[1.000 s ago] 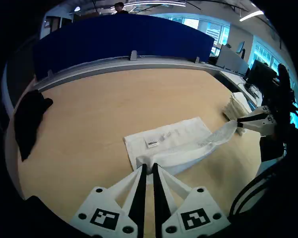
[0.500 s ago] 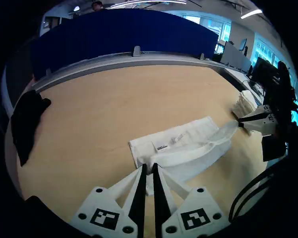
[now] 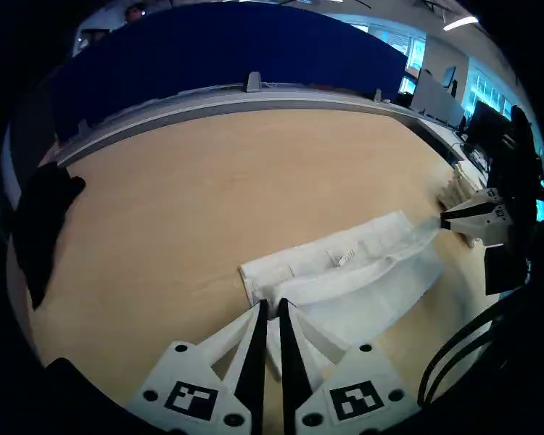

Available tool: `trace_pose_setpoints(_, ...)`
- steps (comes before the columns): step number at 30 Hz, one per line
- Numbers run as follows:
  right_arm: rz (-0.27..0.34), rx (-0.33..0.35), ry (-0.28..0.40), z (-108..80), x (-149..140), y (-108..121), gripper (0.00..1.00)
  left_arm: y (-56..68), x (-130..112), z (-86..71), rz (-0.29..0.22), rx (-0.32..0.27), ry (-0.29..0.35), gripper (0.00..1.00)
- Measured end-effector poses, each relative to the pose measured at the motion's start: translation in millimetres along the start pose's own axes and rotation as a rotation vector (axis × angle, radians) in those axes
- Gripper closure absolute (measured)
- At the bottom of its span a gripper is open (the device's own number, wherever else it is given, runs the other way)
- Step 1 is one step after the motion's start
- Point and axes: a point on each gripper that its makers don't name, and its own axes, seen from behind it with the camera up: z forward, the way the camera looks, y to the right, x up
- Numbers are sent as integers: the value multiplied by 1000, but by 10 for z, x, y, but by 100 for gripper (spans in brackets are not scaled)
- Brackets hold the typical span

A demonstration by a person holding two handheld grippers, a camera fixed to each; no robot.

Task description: Fold towel

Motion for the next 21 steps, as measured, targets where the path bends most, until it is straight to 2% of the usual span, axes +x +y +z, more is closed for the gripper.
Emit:
trace_pose_setpoints(12, -10, -63, -9, 243, -21, 133, 87, -116, -15, 256, -5, 27, -5, 86)
trace_pose_setpoints(21, -16, -83, -6, 305, 17, 180, 84, -165, 49, 300, 7, 46, 6, 84)
